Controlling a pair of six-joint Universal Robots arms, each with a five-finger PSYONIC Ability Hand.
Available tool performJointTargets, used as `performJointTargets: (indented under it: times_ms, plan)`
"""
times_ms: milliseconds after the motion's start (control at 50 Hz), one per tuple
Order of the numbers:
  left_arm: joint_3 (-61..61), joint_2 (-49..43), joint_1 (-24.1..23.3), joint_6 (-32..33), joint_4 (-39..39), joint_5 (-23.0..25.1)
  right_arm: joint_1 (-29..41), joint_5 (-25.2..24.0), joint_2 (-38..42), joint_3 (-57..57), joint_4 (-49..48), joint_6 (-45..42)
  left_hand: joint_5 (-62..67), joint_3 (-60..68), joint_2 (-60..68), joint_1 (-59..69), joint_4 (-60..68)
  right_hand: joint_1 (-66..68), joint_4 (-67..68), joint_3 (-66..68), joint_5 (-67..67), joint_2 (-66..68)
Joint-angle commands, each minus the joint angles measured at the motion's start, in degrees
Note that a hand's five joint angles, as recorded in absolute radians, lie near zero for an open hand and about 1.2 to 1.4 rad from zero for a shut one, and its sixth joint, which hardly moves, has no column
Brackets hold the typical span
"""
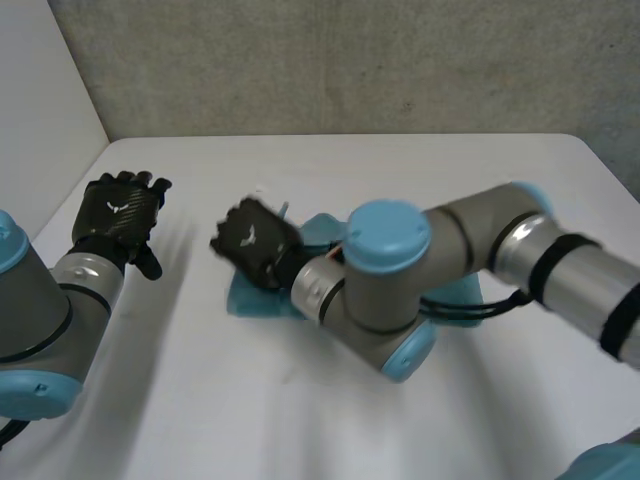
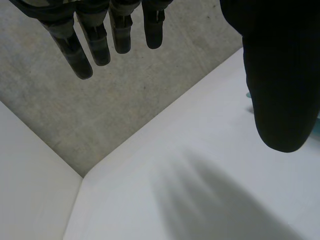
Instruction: Fold the laundry
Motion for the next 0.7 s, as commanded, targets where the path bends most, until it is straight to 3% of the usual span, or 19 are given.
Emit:
performJointTargets:
  times_ms: [20,100,220,260,340,500,700]
  plan:
    - [0.6,0.0,-0.3,-0.1,0.1,0.5,0.0,6.6,0.3,0.5,0.8,-0.4,-2.6,-2.4,-1.6,-1.4,-1.8,-44.7,-58.0,-57.6,-56.0,-57.0]
    - [3.1,0.1,-1.1,-1.6,0.2,0.4,-0.3,14.6,-6.0,1.1,1.1,0.9,-2.6,-2.4,-1.6,-1.4,-1.8,-44.7,-58.0,-57.6,-56.0,-57.0]
    - [8.3,-0.2,-5.8,-7.8,-0.1,0.5,-2.5,19.9,-14.8,7.5,1.2,7.0,-2.6,-2.4,-1.7,-1.4,-1.8,-44.7,-58.0,-57.6,-56.0,-57.0]
    - [9.6,-0.7,-7.1,-9.6,-0.2,0.6,-7.0,21.0,-20.3,14.9,1.2,11.8,-2.6,-2.4,-1.6,-1.4,-1.8,-44.7,-58.0,-57.6,-56.0,-57.0]
    - [11.6,-4.5,-11.3,-13.9,-1.8,3.5,-11.4,20.9,-24.7,22.2,1.9,15.0,-2.6,-2.4,-1.6,-1.4,-1.8,-44.7,-58.0,-57.6,-56.0,-57.0]
    - [15.2,-13.1,-18.7,-15.7,-4.9,10.4,-21.0,20.3,-27.7,35.8,5.2,16.3,-1.8,-1.5,-0.8,-0.6,-0.9,-44.7,-58.0,-57.6,-56.0,-57.0]
    - [28.2,-25.0,-18.5,-15.4,-5.4,7.6,-27.6,14.6,-27.6,45.4,0.7,16.0,-0.3,0.0,0.7,0.9,0.6,-35.7,-49.0,-48.6,-47.0,-48.0]
